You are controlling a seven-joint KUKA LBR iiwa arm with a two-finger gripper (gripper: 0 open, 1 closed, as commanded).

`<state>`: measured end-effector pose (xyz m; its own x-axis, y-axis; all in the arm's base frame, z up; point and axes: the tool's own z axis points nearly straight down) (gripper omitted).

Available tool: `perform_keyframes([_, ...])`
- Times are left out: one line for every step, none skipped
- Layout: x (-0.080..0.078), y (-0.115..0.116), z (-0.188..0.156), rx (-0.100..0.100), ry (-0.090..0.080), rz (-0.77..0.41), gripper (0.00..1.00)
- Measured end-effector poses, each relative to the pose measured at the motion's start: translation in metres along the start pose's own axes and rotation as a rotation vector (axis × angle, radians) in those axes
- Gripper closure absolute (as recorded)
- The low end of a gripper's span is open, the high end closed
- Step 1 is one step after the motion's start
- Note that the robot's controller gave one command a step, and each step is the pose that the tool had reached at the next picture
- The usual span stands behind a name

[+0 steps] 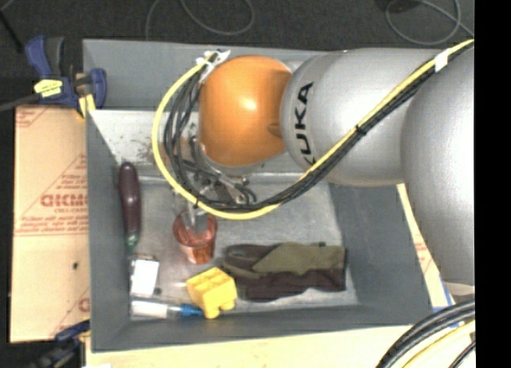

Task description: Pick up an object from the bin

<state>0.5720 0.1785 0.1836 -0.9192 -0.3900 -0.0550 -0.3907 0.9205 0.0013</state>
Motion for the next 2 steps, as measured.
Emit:
perform_keyframes([0.0209, 0.0113, 0.0222, 0.001, 0.015, -0.14, 1.0])
perform_keyframes([0.0207, 0.0109, 0.0218, 0.001, 0.014, -0.139, 1.0])
